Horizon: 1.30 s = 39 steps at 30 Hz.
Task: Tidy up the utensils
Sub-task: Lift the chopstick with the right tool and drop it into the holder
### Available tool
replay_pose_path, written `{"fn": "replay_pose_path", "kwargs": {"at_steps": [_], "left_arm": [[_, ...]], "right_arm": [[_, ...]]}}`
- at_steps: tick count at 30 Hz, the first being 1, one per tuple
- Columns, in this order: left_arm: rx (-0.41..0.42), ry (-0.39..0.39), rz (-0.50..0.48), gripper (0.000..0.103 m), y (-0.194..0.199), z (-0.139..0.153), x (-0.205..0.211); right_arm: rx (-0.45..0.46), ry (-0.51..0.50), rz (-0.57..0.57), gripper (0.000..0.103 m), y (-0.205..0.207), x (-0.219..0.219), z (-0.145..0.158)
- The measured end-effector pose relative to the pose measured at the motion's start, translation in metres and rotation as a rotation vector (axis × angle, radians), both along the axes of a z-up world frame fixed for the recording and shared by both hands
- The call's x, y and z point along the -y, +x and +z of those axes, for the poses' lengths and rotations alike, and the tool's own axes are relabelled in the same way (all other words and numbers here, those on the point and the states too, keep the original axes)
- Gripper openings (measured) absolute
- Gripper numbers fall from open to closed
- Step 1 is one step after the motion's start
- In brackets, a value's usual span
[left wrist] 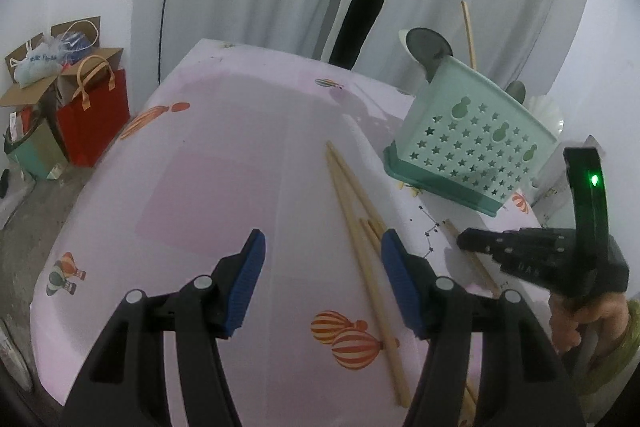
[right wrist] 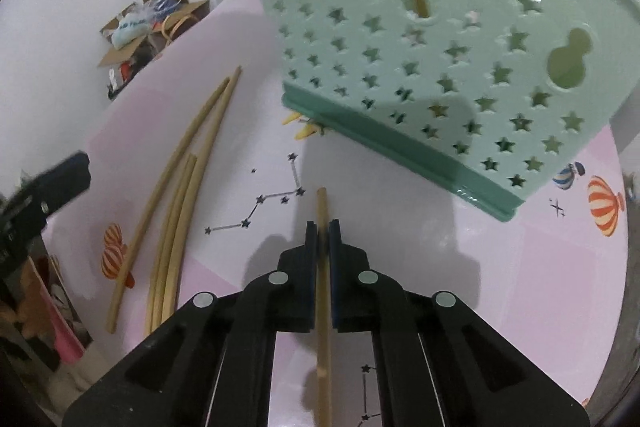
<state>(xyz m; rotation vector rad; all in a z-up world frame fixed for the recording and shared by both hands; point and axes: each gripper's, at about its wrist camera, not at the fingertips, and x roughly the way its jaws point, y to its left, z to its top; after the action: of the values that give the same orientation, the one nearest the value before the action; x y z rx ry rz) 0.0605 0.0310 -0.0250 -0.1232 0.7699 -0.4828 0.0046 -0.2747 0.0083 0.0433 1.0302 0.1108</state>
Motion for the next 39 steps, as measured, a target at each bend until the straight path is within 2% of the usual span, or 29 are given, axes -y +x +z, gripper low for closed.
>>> {"fn": "replay_pose_path", "kwargs": {"at_steps": [6, 12, 16, 19, 24, 30, 32, 39], "left_arm": [[-0.025, -0.003, -0.006, 0.058, 0.009, 0.001, -0.001], [-0.029, -0.004, -0.005, 0.058, 0.008, -0.001, 0.001], [-0.028, -0.006, -0.004, 0.058, 0.008, -0.001, 0.002], [-0.023, -0.006, -0.005, 0.058, 0.007, 0.001, 0.002], [-0.018, -0.003, -0.001, 0.058, 0.007, 0.002, -0.001], [-0.023, -0.005, 0.013, 0.058, 0.009, 0.001, -0.004], [-0.021, -0.002, 0.016, 0.058, 0.009, 0.001, -0.004], [-0.023, -0.001, 0.025, 0.058, 0.01, 0.001, -0.006]], "right_arm": [[0.186, 0.024, -0.07, 0.004, -0.023, 0.018, 0.061], [0.479, 0.05, -0.162, 0.004, -0.057, 0.042, 0.145], [0.635, 0.068, -0.188, 0.003, -0.066, 0.051, 0.184], [0.71, 0.075, -0.185, 0.003, -0.064, 0.054, 0.206], [0.773, 0.079, -0.153, 0.003, -0.06, 0.061, 0.231], [0.854, 0.044, -0.159, 0.003, -0.035, 0.065, 0.252], [0.867, 0.03, -0.171, 0.003, -0.028, 0.07, 0.253], [0.874, 0.075, -0.202, 0.003, -0.012, 0.083, 0.245]]}}
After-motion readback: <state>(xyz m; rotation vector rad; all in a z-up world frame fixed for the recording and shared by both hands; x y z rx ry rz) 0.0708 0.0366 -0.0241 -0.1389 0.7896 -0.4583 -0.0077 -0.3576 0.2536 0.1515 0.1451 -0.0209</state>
